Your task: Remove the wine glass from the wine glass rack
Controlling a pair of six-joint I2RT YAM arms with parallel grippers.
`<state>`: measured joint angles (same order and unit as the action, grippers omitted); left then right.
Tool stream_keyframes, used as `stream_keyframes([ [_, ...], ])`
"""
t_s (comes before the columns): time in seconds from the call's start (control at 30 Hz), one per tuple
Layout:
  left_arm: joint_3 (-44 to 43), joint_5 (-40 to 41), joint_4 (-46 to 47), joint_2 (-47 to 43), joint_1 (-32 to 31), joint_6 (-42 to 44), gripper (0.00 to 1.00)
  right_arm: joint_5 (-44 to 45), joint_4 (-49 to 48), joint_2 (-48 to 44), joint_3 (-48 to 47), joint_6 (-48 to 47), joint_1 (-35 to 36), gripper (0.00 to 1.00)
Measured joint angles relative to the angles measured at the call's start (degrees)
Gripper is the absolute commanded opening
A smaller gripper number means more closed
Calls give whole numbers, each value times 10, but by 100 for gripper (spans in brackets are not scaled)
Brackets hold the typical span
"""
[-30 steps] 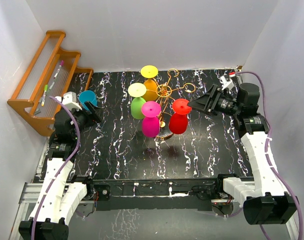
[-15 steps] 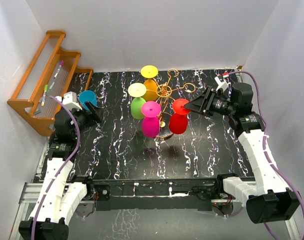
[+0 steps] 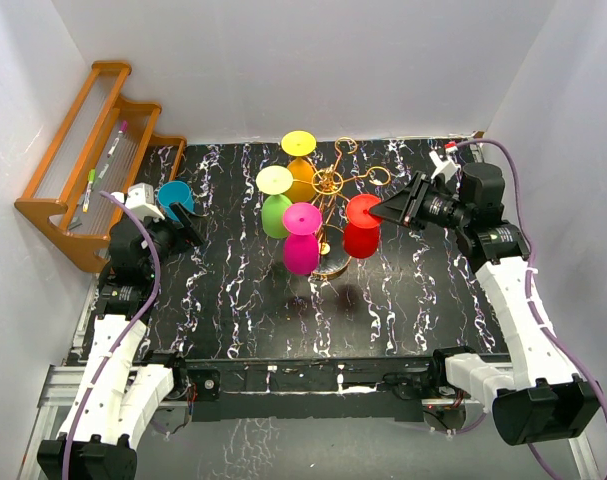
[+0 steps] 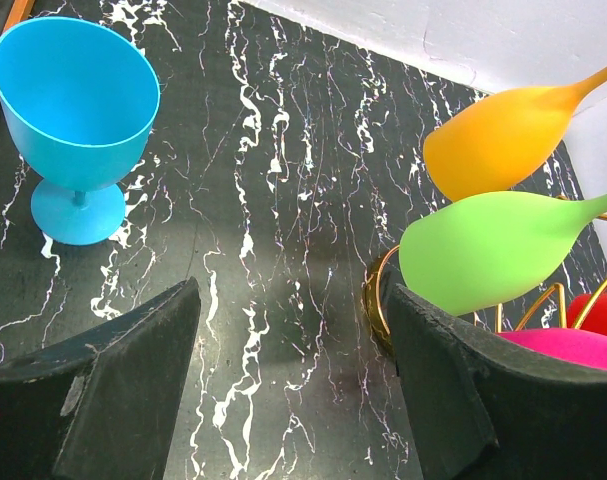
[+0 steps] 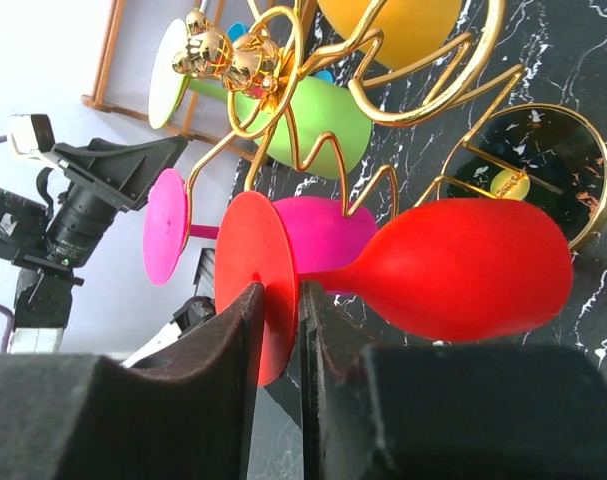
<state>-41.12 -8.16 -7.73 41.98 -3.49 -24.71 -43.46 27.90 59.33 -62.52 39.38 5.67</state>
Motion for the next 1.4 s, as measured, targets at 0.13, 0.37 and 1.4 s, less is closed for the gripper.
stream_keyframes([
  [0.13, 0, 0, 0, 2, 0, 0, 73, 20, 19, -4, -17, -6, 0, 17],
  [0.37, 0, 0, 0, 4, 0, 0, 73, 30, 34, -15, -30, -6, 3, 8],
  [1.4, 0, 0, 0, 4, 0, 0, 73, -65, -72, 25, -31, 85, 18, 8],
])
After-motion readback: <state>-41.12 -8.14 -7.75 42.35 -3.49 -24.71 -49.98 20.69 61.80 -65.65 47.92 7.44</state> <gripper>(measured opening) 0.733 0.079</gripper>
